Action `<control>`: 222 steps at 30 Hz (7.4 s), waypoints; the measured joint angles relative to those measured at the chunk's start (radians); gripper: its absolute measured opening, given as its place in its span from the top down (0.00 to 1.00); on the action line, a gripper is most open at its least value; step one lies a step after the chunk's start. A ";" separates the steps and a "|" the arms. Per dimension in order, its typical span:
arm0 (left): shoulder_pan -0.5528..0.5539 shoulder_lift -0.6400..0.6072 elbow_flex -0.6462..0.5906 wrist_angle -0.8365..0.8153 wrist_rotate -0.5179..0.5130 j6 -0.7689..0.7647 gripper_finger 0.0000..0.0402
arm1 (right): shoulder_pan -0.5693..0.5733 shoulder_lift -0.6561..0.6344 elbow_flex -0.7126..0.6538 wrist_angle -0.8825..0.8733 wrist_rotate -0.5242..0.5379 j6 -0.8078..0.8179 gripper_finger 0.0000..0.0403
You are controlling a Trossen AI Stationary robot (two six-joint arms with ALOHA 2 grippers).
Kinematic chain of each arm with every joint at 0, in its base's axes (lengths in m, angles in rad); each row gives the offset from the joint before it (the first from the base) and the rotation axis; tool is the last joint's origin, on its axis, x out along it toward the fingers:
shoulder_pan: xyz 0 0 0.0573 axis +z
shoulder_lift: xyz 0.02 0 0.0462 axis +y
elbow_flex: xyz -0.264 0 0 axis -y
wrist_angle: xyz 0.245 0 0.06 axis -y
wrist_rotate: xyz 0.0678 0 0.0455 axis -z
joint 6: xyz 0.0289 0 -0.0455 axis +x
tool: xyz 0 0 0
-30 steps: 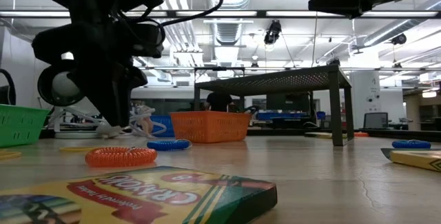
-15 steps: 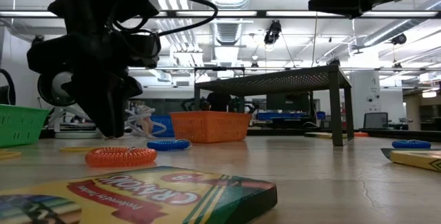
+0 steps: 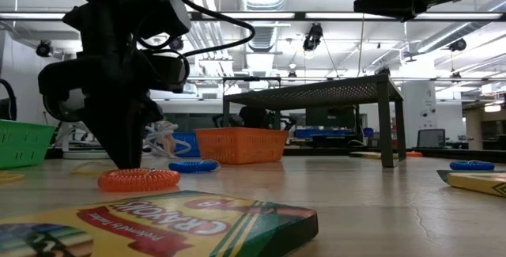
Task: Pick & Place Office Desk Supplies
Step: Put the yellow rubber band into the orange bin
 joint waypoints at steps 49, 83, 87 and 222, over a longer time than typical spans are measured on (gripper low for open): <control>0.034 -0.296 -0.008 0.036 -0.317 0.136 0.99 | 0.000 0.000 0.000 -0.001 0.000 0.000 0.66; 0.213 -0.299 -0.007 0.625 -0.419 0.517 1.00 | 0.000 0.000 0.000 -0.001 0.000 0.000 0.66; 0.235 -0.299 -0.007 0.627 -0.391 0.512 1.00 | 0.000 0.000 0.000 -0.001 0.000 0.000 0.66; -0.673 -0.407 -0.126 -0.179 -0.363 -0.537 0.45 | 0.000 0.000 0.000 -0.001 0.000 0.000 0.66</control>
